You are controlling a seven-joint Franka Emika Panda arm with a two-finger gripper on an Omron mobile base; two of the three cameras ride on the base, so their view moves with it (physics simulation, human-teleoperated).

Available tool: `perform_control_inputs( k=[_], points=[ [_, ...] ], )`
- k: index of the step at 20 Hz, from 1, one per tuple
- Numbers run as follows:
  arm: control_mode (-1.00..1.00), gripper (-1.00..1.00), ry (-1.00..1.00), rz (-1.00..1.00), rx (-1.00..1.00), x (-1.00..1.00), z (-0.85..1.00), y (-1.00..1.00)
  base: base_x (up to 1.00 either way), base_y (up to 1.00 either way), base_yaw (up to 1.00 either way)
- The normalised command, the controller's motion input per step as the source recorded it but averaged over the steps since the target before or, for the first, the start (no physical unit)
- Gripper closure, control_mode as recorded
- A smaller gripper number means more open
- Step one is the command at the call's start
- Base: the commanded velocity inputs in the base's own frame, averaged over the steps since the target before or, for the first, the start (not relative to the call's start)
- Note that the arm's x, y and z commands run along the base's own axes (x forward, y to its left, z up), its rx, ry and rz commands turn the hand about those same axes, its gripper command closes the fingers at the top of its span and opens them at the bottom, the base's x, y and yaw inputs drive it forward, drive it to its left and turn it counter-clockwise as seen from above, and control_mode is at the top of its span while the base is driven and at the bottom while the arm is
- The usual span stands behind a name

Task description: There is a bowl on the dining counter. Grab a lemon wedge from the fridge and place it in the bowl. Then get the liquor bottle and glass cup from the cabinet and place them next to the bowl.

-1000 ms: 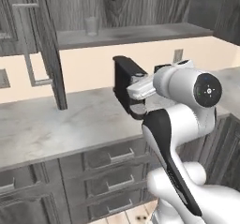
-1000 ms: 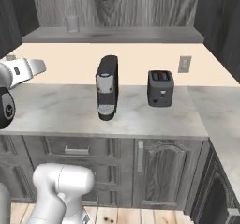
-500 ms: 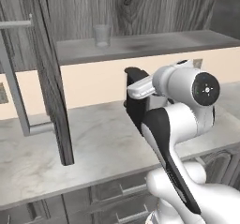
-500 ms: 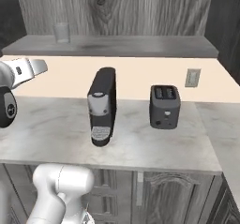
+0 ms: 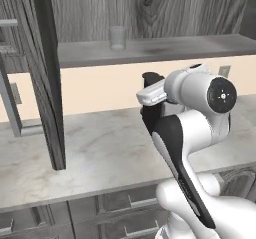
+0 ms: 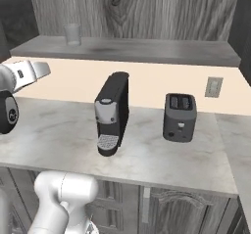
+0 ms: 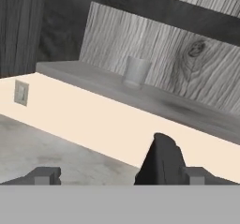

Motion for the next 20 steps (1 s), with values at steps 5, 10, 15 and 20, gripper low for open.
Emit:
perform_control_inputs(
  k=[5,10,15,20],
  points=[
    [1.0,-1.0,0.0,0.0,0.0,0.0,0.0,0.0,0.25,-0.01,0.0],
    [-1.0,-1.0,-0.08,0.06,-0.03,0.2,0.4,-0.29,0.0,0.0,0.0],
    [-1.0,-1.0,0.0,0.08,-0.1,0.06,0.84,-0.19,0.0,0.0,0.0],
    [-1.0,-1.0,0.33,0.15,-0.2,0.06,0.38,0.13,0.0,0.0,0.0]
  ],
)
